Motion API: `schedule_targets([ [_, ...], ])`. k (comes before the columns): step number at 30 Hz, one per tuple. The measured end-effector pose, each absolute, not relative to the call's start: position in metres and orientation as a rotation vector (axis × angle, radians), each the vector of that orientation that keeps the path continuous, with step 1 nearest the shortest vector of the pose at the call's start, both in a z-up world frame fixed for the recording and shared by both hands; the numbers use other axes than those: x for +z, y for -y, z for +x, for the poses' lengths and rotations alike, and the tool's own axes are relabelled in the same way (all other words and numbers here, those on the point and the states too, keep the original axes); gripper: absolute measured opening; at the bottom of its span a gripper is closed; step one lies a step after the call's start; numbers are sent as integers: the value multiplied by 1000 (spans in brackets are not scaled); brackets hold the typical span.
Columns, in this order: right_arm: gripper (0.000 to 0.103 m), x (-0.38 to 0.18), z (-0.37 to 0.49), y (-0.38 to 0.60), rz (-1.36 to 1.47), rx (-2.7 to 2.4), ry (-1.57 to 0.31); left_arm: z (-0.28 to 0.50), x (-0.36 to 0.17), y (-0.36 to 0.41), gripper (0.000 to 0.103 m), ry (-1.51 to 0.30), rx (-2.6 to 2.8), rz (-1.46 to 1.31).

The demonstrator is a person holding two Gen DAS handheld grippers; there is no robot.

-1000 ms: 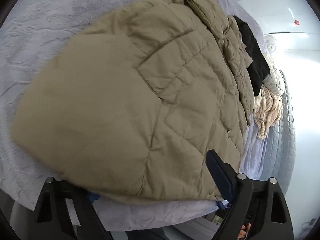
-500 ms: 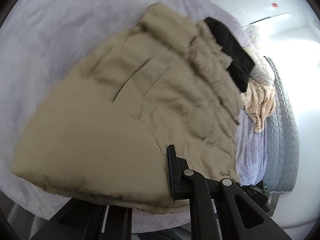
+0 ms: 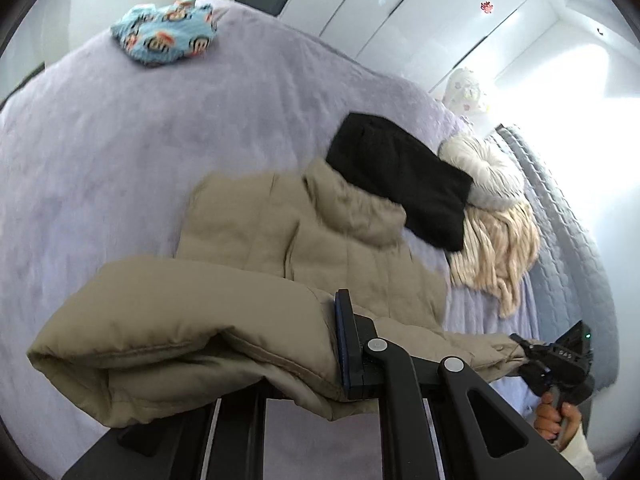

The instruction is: Fold large clothes

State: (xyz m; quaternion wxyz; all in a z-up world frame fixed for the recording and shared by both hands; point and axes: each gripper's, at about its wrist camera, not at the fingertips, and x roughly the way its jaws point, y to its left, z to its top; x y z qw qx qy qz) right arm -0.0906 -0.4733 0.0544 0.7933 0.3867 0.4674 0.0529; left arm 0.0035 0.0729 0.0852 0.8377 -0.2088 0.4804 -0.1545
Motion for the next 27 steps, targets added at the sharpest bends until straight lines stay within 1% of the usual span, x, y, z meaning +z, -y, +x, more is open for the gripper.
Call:
schedule_targets([
  [4, 7, 61, -45, 483, 773, 126, -1021, 46, 92, -59, 15, -1016, -279, -402],
  [10, 7, 53, 5, 494, 724, 93, -1056, 106, 65, -45, 15, -1073, -287, -332],
  [16, 7, 2, 52, 502, 732, -7, -1111, 173, 1, -23, 15, -1158, -273, -213],
  [22, 7, -56, 91, 516, 766, -107, -1162, 213, -57, 2, 15, -1208, -247, -81],
  [27, 8, -86, 112, 524, 792, -117, -1196, 222, -72, 4, 15, -1200, -255, -58],
])
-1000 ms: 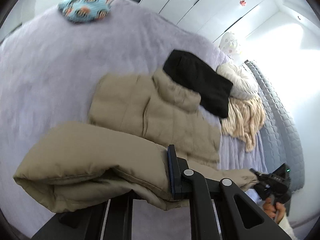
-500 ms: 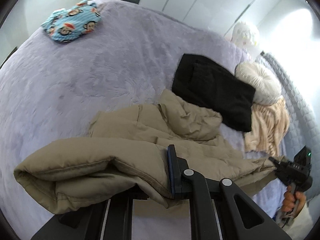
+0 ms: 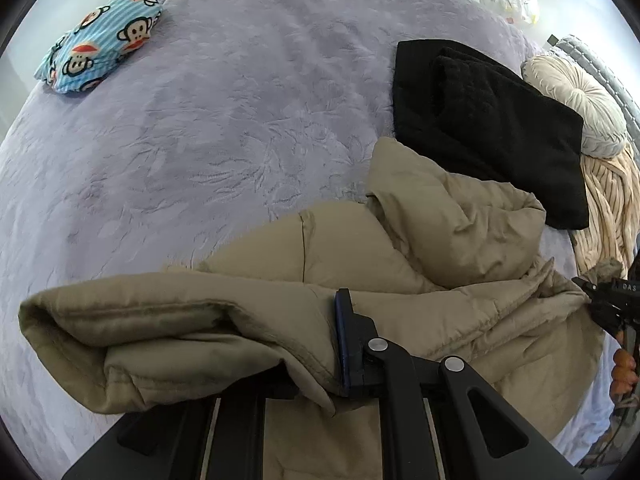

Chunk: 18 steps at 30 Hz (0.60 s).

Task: Fold large clothes
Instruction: 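Release the hem with both tools and regrasp the folded jacket edge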

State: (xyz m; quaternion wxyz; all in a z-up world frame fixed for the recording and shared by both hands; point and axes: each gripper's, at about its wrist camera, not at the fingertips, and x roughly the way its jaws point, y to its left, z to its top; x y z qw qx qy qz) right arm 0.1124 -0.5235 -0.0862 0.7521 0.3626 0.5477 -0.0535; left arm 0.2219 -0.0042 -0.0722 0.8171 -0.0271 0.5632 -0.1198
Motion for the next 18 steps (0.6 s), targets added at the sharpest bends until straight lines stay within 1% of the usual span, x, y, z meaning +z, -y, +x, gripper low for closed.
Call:
schedule_targets([
  [3, 14, -85, 116, 522, 761, -98, -1210, 219, -67, 1, 17, -1192, -271, -45],
  [4, 23, -81, 116, 520, 745, -84, -1207, 215, -63, -1, 19, -1182, -276, -48],
  [5, 46, -75, 115, 518, 731, -69, -1199, 211, -59, -3, 21, -1173, -283, -53],
  [6, 61, -66, 114, 516, 712, -50, -1182, 207, -55, -5, 31, -1166, -288, -53],
  [7, 77, -57, 112, 513, 693, -37, -1162, 202, -50, -7, 53, -1152, -289, -45],
  [8, 77, -50, 110, 511, 671, -23, -1148, 200, -47, -7, 66, -1140, -287, -39],
  [9, 77, -44, 109, 508, 643, -9, -1146, 197, -42, -8, 89, -1118, -275, -26],
  [10, 77, -40, 107, 506, 623, -7, -1147, 193, -36, -9, 96, -1083, -262, -10],
  [12, 74, -38, 101, 504, 612, -7, -1151, 192, -31, -10, 96, -1063, -260, 5],
  [13, 59, -38, 98, 502, 609, 1, -1161, 192, -29, -10, 96, -1058, -262, 0],
  [14, 34, -41, 95, 500, 593, 8, -1181, 192, -28, -9, 96, -1057, -268, -9],
  [15, 26, -45, 96, 495, 566, 14, -1203, 193, -29, -5, 95, -1056, -286, -12],
  [16, 21, -49, 96, 490, 522, 28, -1229, 195, -32, 0, 92, -1054, -298, 6],
  [17, 19, -55, 98, 483, 455, 32, -1255, 197, -36, 5, 84, -1052, -293, 31],
  [18, 18, -60, 98, 480, 395, 19, -1274, 201, -44, 11, 70, -1061, -284, 68],
])
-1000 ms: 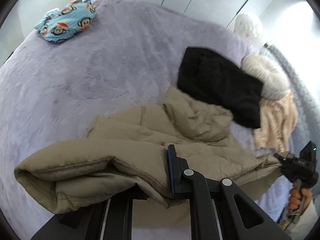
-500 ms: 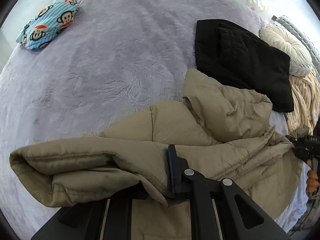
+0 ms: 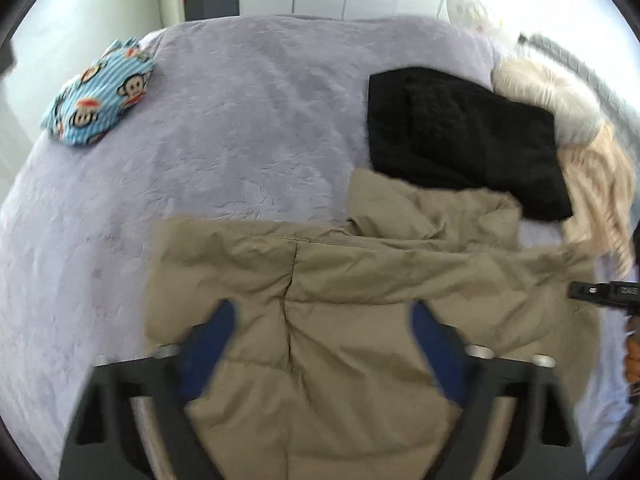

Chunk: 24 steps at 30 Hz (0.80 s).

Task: Fold large clothes
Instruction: 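Release the hem with both tools and regrasp the folded jacket edge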

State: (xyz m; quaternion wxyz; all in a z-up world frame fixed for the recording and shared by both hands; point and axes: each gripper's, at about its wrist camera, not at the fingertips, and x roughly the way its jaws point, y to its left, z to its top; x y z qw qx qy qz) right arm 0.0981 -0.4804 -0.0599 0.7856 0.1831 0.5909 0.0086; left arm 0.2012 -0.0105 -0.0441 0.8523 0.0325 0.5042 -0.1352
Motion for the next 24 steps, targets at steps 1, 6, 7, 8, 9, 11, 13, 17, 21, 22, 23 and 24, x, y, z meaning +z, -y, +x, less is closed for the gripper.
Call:
schedule_targets([
  [1, 18, -65, 100, 480, 341, -1, -1288, 209, -59, 17, 60, -1080, -270, 113],
  [6, 12, -83, 115, 511, 245, -133, -1231, 243, -106, 4, 53, -1086, -143, 64],
  [7, 10, -88, 117, 518, 261, -143, -1222, 248, -112, -1, 53, -1086, -129, 29],
  [8, 7, -95, 121, 526, 292, -151, -1211, 253, -117, -2, 53, -1077, -120, 11],
  [9, 5, -100, 123, 530, 309, -154, -1206, 256, -121, -1, 53, -1069, -117, 11],
  [11, 4, -112, 127, 536, 340, -159, -1197, 261, -128, 4, 53, -1065, -118, 32],
  [13, 3, -122, 132, 539, 350, -170, -1188, 265, -133, 8, 54, -1058, -122, 44],
  [17, 3, -132, 138, 542, 352, -183, -1179, 270, -140, 10, 54, -1063, -124, 29],
  [21, 3, -125, 139, 544, 356, -200, -1190, 270, -134, 9, 54, -1074, -113, 33],
  [22, 3, -120, 137, 544, 360, -209, -1194, 268, -130, 6, 54, -1078, -108, 29],
  [23, 5, -115, 137, 543, 361, -217, -1196, 264, -124, 1, 54, -1077, -103, 23],
  [24, 7, -111, 137, 541, 359, -218, -1193, 260, -117, -5, 54, -1067, -98, 20],
])
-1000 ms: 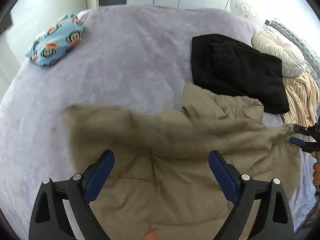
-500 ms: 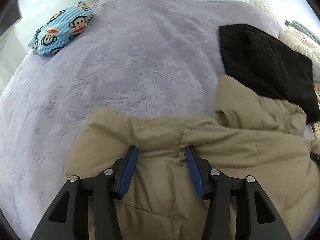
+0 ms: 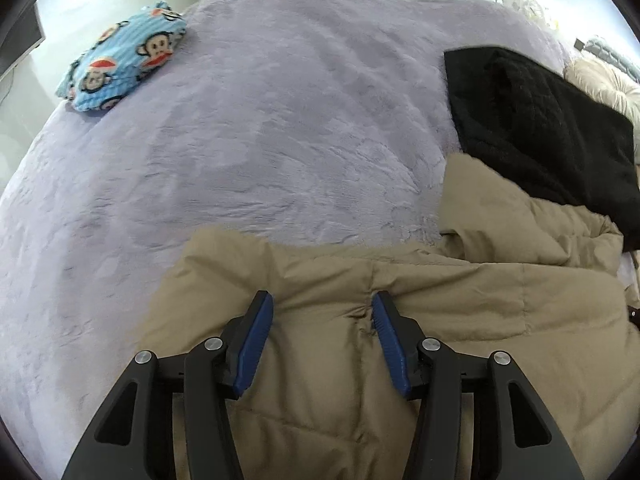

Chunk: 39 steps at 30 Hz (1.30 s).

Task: Fold large clothes
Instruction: 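Release the hem with both tools and regrasp the folded jacket edge, then open both tools and lift them off the jacket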

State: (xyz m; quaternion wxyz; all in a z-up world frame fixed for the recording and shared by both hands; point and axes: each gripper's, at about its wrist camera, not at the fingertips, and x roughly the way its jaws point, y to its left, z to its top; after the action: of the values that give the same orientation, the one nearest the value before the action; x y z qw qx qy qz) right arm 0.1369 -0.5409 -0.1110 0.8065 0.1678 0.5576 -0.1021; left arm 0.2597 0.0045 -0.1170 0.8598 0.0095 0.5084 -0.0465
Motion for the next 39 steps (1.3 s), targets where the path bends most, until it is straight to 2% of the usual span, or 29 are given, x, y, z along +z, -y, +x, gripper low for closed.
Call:
schedule_targets([
  [7, 9, -68, 101, 545, 308, -288, -1126, 225, -82, -55, 54, -1027, 4, 18],
  [13, 11, -58, 56, 539, 388, -264, -1151, 187, -81, -73, 54, -1120, 33, -18],
  [15, 19, -57, 52, 527, 419, -258, -1156, 173, -81, -73, 54, -1135, 31, -24],
  [17, 39, -53, 37, 521, 453, -256, -1150, 160, -82, -71, 54, -1151, 24, -39],
  [18, 43, -54, 29, 518, 463, -255, -1145, 154, -83, -70, 54, -1163, 19, -52],
  [21, 46, -51, 7, 508, 498, -248, -1144, 137, -83, -68, 92, -1178, 12, -79],
  [26, 54, -51, -27, 498, 546, -245, -1154, 113, -82, -62, 92, -1188, -1, -87],
  [30, 55, -55, -47, 494, 583, -250, -1169, 99, -82, -64, 92, -1198, -10, -105],
  [34, 66, -60, -64, 490, 626, -243, -1169, 87, -87, -73, 92, -1224, -38, -207],
  [37, 69, -66, -76, 487, 672, -232, -1169, 76, -93, -84, 92, -1231, -27, -280],
  [39, 78, -72, -82, 487, 712, -220, -1162, 72, -99, -88, 92, -1242, -31, -314],
])
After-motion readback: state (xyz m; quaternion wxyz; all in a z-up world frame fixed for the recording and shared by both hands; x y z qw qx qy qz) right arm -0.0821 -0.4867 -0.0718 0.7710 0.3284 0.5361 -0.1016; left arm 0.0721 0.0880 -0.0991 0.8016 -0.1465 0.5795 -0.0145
